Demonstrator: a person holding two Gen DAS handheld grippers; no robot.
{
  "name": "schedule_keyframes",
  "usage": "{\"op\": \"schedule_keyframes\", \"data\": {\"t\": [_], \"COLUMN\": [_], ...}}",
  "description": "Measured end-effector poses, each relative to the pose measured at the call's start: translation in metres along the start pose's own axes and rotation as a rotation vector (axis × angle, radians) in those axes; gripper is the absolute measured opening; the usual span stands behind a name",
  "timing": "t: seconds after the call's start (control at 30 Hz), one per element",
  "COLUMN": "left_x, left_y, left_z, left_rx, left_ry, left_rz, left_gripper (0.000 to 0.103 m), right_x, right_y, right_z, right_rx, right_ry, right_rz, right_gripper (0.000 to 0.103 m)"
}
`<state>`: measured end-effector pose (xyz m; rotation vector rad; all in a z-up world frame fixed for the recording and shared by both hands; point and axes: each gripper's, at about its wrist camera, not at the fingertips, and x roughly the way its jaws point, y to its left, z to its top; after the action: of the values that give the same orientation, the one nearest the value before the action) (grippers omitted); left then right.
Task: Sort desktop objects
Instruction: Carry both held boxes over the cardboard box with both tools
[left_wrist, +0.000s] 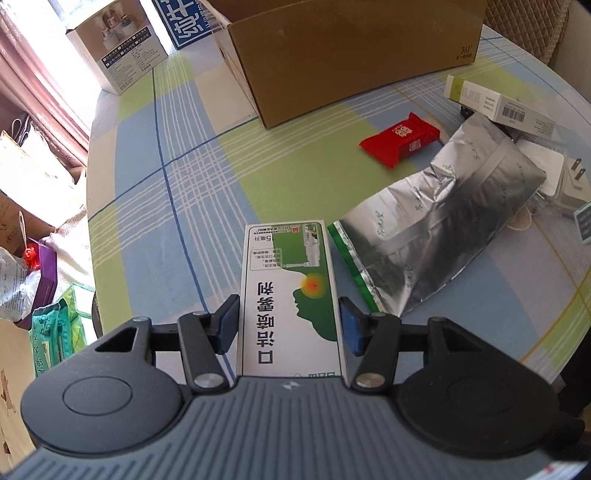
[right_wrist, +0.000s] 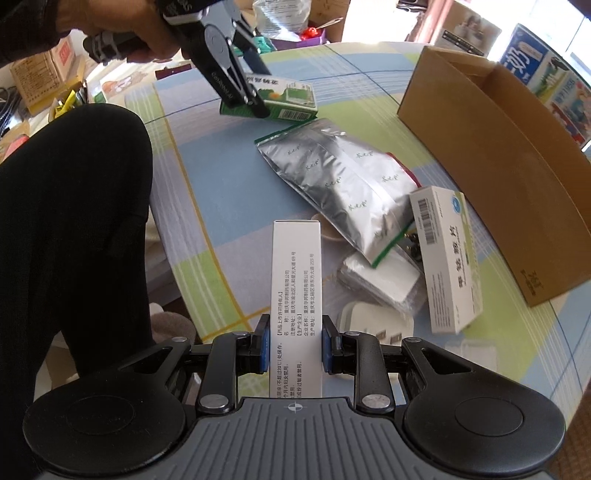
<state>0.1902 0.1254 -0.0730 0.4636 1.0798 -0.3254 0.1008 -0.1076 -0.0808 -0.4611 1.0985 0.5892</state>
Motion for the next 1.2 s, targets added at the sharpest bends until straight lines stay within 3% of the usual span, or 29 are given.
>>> {"op": "schedule_keyframes", "data": {"t": [0.33, 0.5, 0.87, 1.2], "left_x": [0.02, 0.018, -0.036, -0.097], "left_y": [0.006, 0.005, 0.014, -0.004], "left_z": [-0.001, 0.001, 0.002, 0.045], "left_rx": [-0.08, -0.077, -0.079, -0.08], "left_ry": [0.019, 0.018, -0.055, -0.169], "left_rz": [-0.014, -0.018, 0.033, 0.021], "left_gripper": [0.055, 0.05, 0.05, 0.05], "right_x": [0.002, 0.004, -0.019, -0.074], "right_y": [-0.003, -0.004, -0.005, -0.031], "right_z": [0.0, 0.003, 0.008, 0.022], "right_rx": [0.022, 0.019, 0.035, 0.128], "right_ry": [0.004, 0.005, -0.044, -0.142], "right_rz": [-0.013, -0.021, -0.085, -0.177], "right_gripper": [0.023, 0.023, 0.023, 0.023]}}
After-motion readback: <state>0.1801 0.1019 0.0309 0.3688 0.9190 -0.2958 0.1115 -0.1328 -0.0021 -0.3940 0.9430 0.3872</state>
